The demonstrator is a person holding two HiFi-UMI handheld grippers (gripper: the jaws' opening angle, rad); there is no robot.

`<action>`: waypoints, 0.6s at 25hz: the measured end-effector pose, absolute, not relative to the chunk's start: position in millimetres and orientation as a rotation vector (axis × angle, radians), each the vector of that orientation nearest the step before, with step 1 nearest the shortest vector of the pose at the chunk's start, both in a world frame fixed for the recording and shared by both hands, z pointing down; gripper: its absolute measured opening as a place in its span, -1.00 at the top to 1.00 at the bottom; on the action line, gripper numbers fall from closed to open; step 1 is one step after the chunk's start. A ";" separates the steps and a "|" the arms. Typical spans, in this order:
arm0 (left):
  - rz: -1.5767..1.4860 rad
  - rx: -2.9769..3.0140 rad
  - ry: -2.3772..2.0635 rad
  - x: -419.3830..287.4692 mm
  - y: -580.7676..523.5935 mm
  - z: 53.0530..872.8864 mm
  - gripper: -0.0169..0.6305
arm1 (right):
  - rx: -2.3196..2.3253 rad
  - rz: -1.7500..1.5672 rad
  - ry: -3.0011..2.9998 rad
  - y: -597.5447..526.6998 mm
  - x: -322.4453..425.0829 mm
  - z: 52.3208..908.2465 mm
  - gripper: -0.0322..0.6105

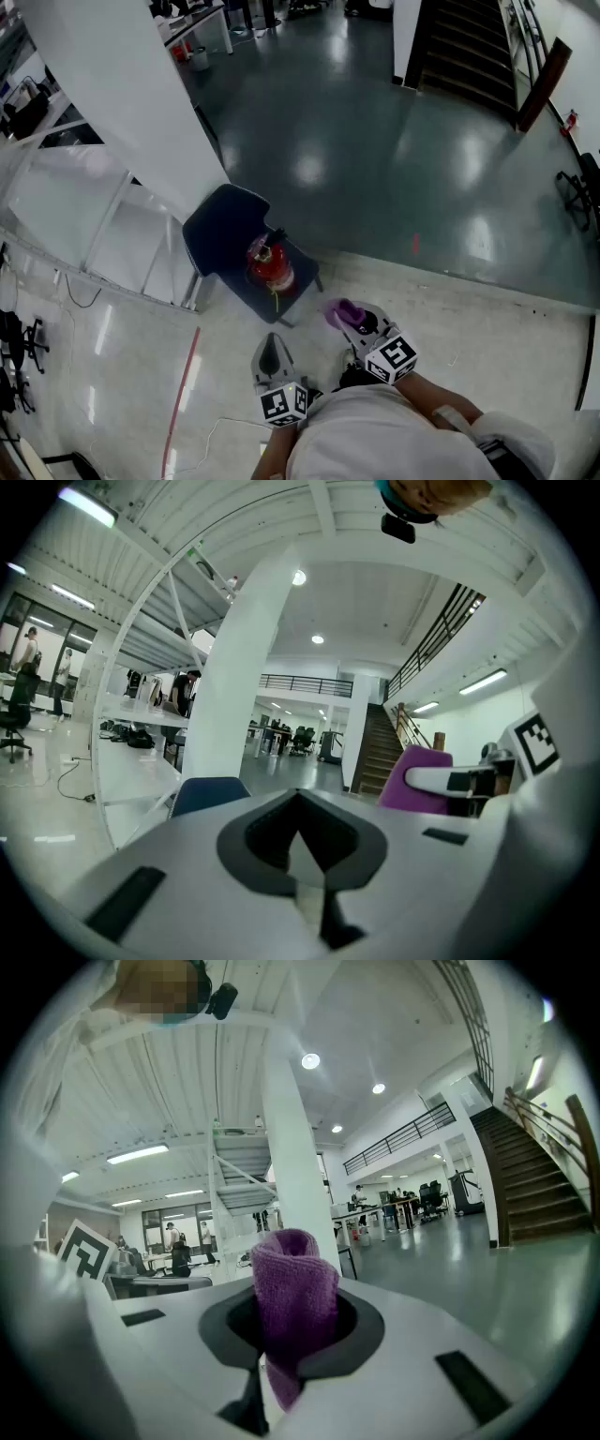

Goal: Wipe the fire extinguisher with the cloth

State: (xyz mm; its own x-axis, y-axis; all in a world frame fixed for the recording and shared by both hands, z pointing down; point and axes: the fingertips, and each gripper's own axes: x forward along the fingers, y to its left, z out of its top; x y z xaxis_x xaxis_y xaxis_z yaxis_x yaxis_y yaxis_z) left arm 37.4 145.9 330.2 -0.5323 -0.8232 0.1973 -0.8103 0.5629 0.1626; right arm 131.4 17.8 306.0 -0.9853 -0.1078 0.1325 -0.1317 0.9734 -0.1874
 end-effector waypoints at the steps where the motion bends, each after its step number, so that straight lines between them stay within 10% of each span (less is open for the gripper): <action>1: -0.075 1.357 -2.548 39.5 145.2 330.7 0.93 | 0.178 0.296 -3.001 17.4 132.8 305.7 0.72; 15: -0.083 1.234 -2.608 63.7 135.6 337.3 0.93 | 0.048 0.293 -3.022 5.5 152.6 308.6 0.72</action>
